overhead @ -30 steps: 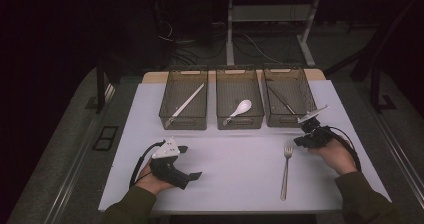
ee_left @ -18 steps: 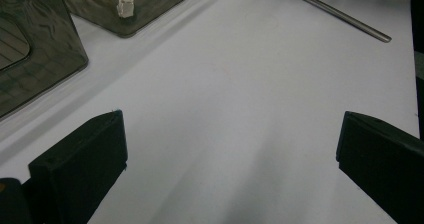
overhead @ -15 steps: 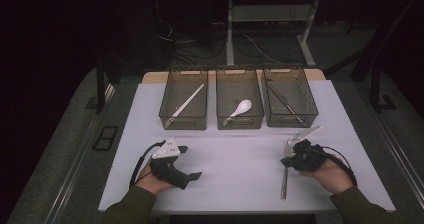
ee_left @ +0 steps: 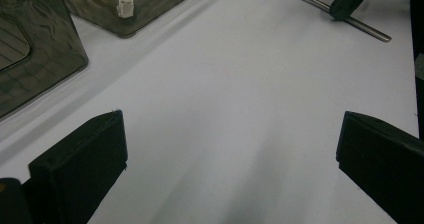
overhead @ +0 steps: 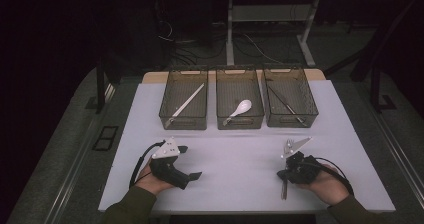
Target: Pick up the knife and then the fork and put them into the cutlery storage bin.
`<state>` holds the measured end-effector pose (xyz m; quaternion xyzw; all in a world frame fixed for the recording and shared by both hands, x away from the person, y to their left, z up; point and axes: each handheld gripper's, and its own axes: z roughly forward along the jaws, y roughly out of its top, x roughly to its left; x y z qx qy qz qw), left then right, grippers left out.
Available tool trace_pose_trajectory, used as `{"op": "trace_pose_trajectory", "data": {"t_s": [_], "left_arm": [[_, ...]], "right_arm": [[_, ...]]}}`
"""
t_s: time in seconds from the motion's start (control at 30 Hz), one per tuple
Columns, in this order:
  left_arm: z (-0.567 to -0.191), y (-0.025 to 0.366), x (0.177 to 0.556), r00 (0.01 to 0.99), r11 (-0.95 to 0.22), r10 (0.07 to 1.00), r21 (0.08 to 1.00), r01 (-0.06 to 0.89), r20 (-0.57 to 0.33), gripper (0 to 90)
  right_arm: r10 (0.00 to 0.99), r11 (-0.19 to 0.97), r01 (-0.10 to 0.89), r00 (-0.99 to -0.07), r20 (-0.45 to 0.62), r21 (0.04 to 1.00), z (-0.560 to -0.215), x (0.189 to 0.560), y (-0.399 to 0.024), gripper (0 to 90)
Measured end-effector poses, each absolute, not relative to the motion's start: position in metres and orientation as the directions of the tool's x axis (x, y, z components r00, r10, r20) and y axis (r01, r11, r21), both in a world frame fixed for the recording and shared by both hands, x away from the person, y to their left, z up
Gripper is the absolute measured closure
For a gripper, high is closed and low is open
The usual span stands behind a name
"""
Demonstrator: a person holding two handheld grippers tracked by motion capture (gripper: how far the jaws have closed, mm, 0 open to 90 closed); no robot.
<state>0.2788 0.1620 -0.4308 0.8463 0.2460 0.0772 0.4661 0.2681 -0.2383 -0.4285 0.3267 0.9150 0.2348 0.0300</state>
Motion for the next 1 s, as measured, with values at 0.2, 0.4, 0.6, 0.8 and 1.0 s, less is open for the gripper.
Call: {"op": "trace_pose_trajectory", "data": {"t_s": [0.2, 0.4, 0.6, 0.8, 1.0], "left_arm": [[-0.431, 0.162, 0.279, 0.866, -0.441, 0.490, 0.829, 0.345, -0.100, 0.0], [-0.430, 0.163, 0.279, 0.869, -0.450, 0.486, 0.825, 0.341, -0.094, 0.0], [-0.430, 0.162, 0.279, 0.868, -0.447, 0.487, 0.827, 0.341, -0.095, 0.0], [-0.430, 0.162, 0.279, 0.868, -0.448, 0.487, 0.826, 0.342, -0.095, 0.0], [-0.430, 0.162, 0.279, 0.868, -0.447, 0.487, 0.827, 0.342, -0.096, 0.0]], "right_arm": [[0.601, 0.688, 0.576, -0.793, 0.096, 0.441, -0.429, 0.262, -0.235, 89.7], [0.612, 0.694, 0.585, -0.786, 0.085, 0.420, -0.428, 0.259, -0.238, 89.8], [0.645, 0.685, 0.604, -0.763, 0.046, 0.406, -0.426, 0.257, -0.252, 89.8], [0.680, 0.669, 0.630, -0.733, 0.018, 0.394, -0.426, 0.257, -0.269, 89.8], [0.716, 0.646, 0.659, -0.698, -0.008, 0.385, -0.425, 0.262, -0.289, 89.8]]}}
